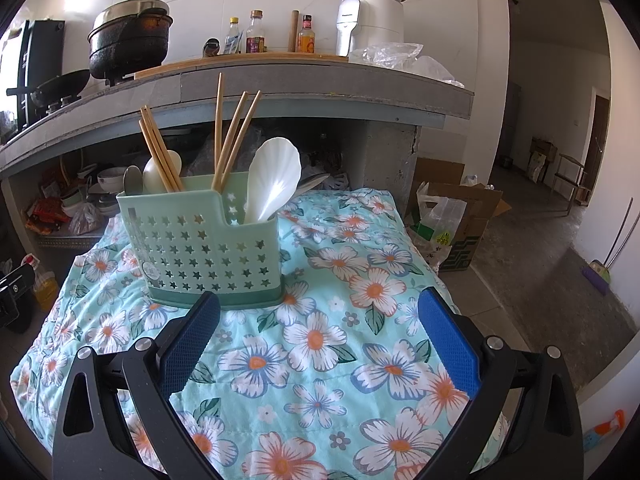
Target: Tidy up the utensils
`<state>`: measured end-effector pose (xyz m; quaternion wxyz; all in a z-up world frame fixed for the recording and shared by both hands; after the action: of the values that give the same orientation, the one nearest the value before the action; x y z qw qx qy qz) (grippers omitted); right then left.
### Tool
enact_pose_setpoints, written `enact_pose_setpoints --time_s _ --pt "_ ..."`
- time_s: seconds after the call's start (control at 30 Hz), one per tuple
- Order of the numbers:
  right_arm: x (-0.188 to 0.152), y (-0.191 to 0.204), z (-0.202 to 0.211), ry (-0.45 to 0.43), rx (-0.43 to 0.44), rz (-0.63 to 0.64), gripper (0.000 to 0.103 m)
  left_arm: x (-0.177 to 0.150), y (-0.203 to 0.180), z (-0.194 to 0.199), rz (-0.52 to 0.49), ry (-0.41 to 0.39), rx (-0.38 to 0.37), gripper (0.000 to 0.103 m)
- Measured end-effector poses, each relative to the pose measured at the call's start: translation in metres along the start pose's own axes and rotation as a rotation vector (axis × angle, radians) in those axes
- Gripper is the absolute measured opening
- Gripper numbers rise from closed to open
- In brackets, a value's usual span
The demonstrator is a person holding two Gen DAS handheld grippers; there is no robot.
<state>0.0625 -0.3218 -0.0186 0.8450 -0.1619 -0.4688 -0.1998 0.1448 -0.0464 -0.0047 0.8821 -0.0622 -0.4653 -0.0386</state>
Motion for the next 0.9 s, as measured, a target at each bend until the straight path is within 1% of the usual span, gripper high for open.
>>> enact_pose_setpoints --time_s 0.57,0.9 --pt "-0.0005 -0.0005 0.0007 0.000 0.000 -0.004 0.096 0.0012 0.0010 -0.0010 0.002 0.003 -0.002 0.095" --pt "-0.0006 0.0000 0.0013 -0.001 0.000 -0.006 0.096 -0.0042 -0.0024 -0.0009 0.005 0.010 -0.012 0.095"
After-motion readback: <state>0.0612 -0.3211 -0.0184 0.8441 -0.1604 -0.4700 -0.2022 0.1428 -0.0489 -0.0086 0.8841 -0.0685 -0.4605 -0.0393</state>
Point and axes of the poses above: each gripper's, at about its wrist camera, not at the fingertips, and z roughly against the way its jaws point, y to its left, x to its top, the point moved 8 cm from there along -z, roughly the way its jaws point, and after that the axes turned 5 degrees about -x, right-handed, at the moved point
